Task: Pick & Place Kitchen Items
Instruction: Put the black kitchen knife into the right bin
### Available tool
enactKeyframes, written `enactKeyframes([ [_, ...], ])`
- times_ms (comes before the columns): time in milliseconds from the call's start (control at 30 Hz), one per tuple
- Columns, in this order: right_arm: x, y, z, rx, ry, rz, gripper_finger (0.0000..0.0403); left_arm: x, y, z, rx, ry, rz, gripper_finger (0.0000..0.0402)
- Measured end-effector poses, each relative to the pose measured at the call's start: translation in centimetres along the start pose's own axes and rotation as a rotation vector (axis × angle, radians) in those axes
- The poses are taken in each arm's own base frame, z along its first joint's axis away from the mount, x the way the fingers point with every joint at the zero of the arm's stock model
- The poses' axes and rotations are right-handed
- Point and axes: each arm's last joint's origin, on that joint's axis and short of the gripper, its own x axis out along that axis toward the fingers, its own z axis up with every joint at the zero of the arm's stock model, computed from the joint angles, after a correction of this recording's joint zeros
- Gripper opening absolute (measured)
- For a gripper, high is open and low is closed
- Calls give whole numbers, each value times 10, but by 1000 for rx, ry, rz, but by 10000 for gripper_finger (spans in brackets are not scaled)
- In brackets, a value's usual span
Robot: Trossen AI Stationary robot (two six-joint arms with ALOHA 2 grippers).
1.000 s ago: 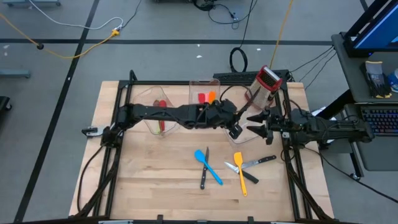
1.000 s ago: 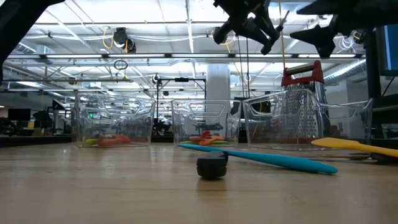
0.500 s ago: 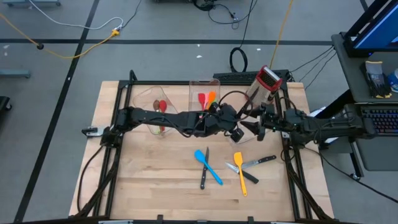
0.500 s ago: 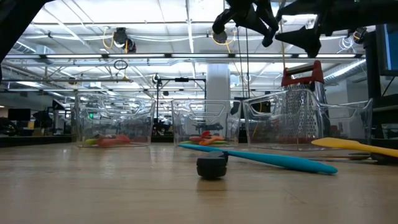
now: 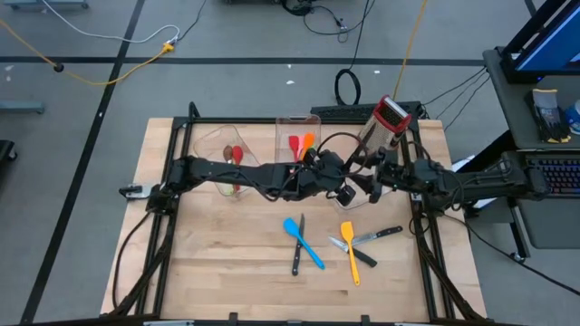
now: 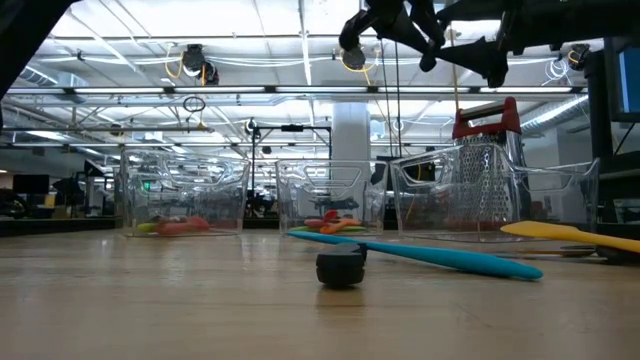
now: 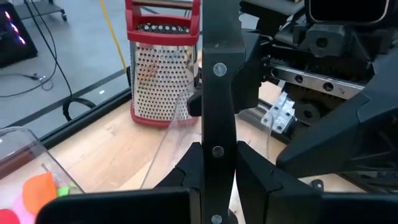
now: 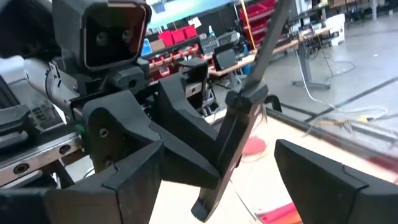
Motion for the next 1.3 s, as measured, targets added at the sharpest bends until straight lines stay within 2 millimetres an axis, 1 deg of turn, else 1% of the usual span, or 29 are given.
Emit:
enactKeyframes([
  [133, 0, -1, 3, 3, -36, -38, 297, -1, -2, 0, -1, 6, -25, 46],
  [333, 0, -2, 2, 2, -33, -58, 297, -3, -6, -3, 5, 11, -34, 46],
  [600, 0, -2, 1, 0, -33, -84, 297, -3, -6, -2, 0, 5, -37, 46],
  [733, 3, -2, 0, 25, -30, -82, 284, -3, -7, 0, -15, -15, -53, 46],
  [867, 6, -2, -4, 80, -15, -87, 254, -3, -7, 1, -16, -21, -55, 46],
  [1000, 8, -3, -6, 100, -1, -92, 211, -2, -7, 0, -17, -18, -54, 46],
  [1133, 9, -2, -5, 104, -11, -83, 158, -2, -7, 0, -26, -17, -54, 46],
  [1300, 9, -1, -3, 107, -31, -61, 81, -2, -7, 0, -34, -19, -53, 46],
])
